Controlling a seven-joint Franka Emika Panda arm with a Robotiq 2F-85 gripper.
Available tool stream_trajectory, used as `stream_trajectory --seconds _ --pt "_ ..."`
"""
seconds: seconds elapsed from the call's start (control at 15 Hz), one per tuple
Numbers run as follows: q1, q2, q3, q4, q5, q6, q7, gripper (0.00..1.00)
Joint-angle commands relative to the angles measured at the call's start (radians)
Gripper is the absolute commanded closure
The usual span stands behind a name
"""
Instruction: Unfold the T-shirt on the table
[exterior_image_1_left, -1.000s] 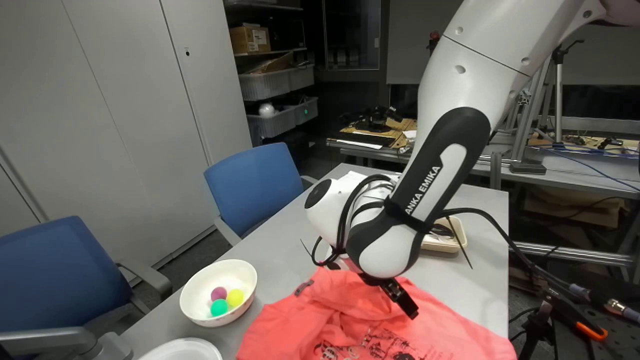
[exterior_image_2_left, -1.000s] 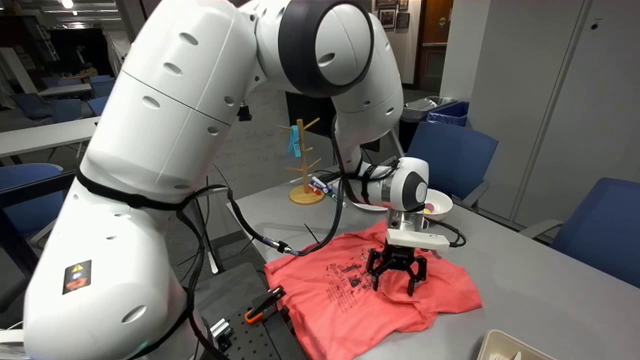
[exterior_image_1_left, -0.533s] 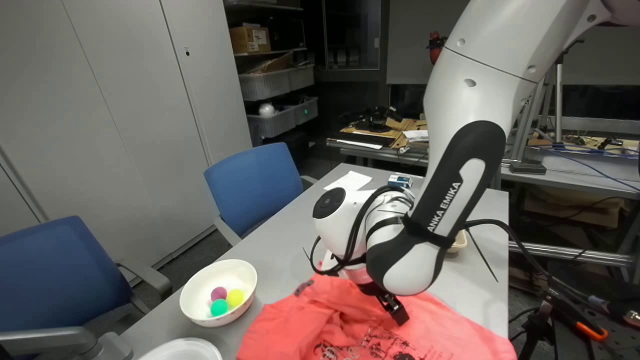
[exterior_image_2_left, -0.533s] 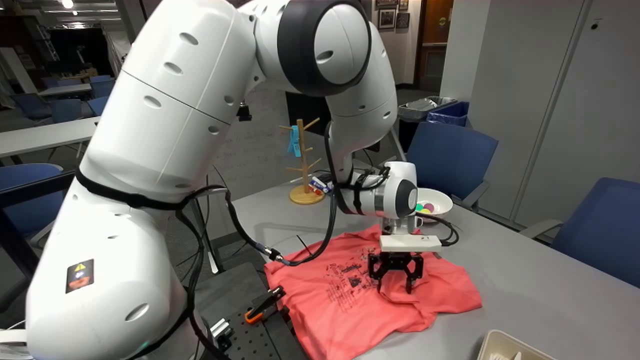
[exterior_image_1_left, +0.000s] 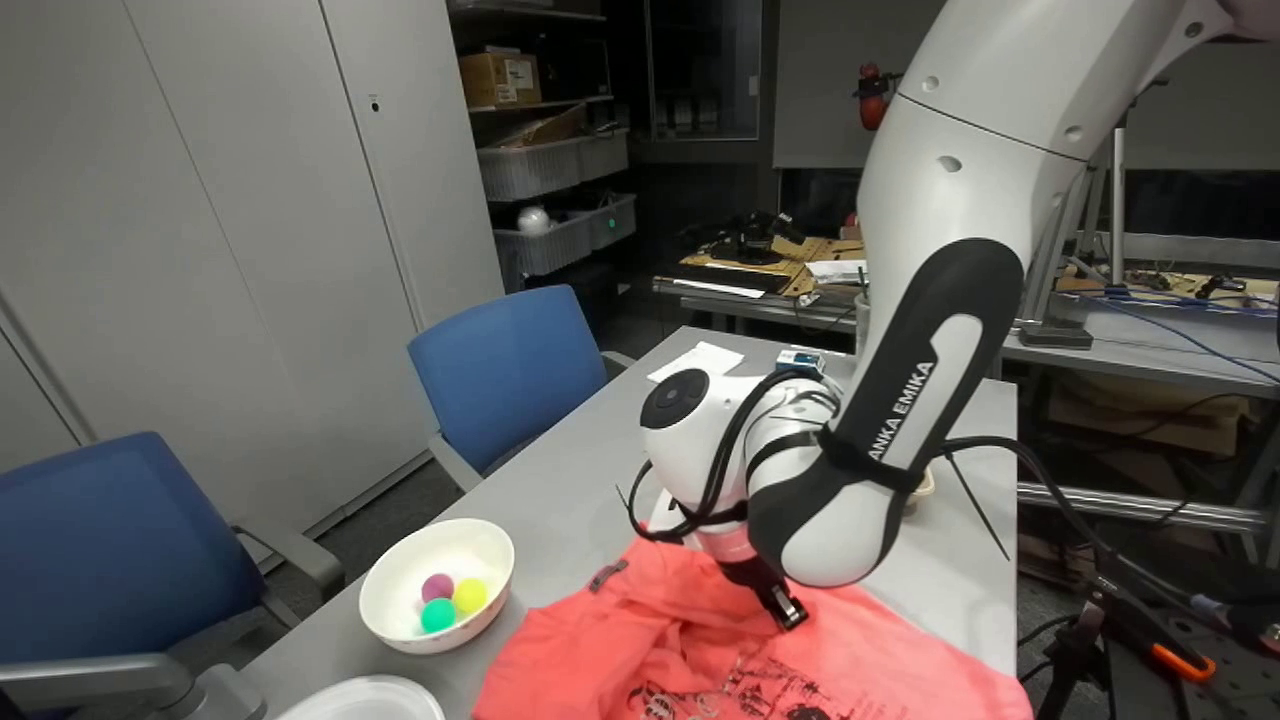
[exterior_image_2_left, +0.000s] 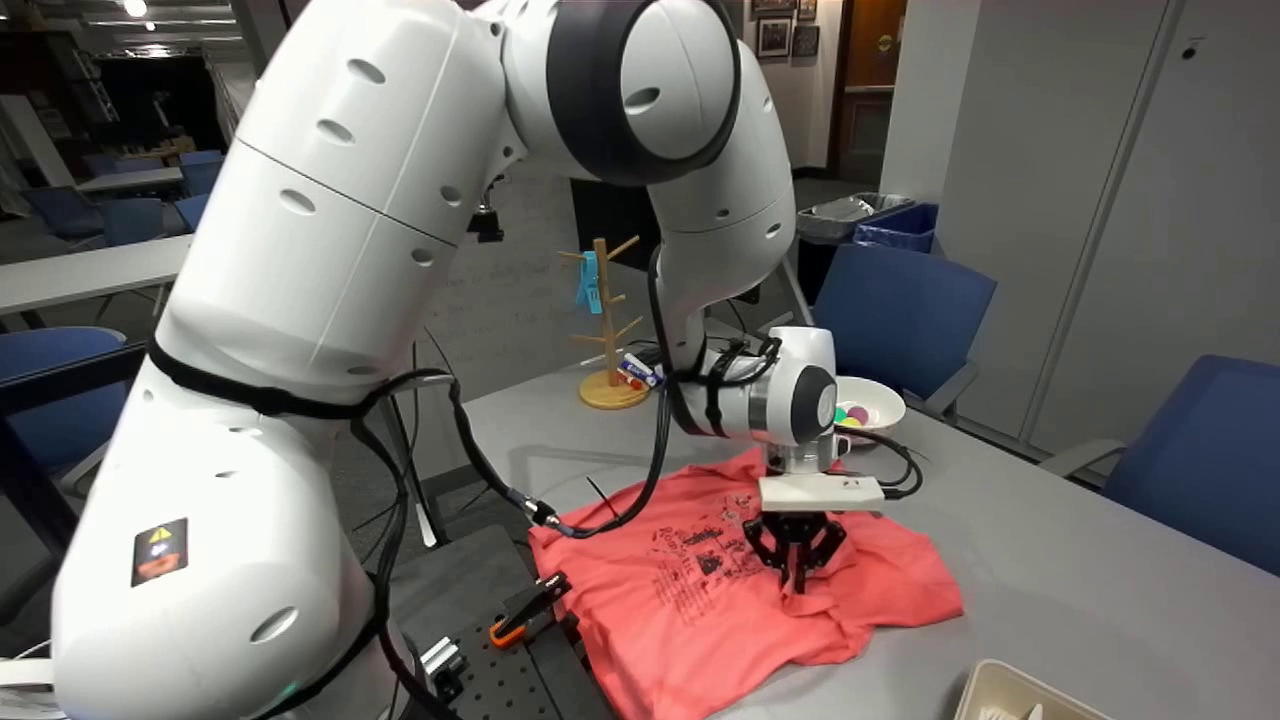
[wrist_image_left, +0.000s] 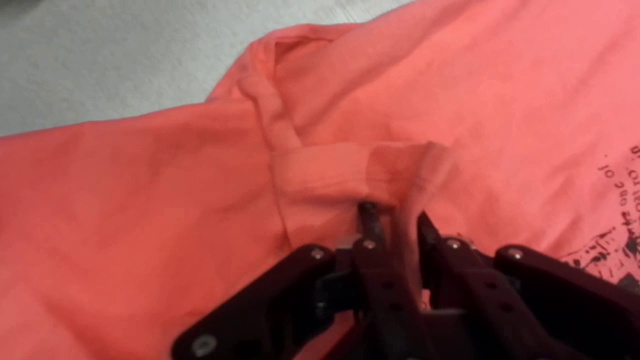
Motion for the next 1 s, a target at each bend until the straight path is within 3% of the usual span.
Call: stream_trajectory --seconds 0.0,0.4,0.6,0.93 --pt "0.025 -0.037 -0.018 -0.042 -0.024 0.018 0.050 1.00" --pt "0.118 -0.133 -0.021 -0.060 -0.076 -0.068 0.143 0.99" --pt "0.178 -0.155 0.010 -0.023 -0.107 -0.166 0.163 0.99" --pt "0.234 -0.104 0.092 0.088 -0.090 -0.325 0.093 0.99"
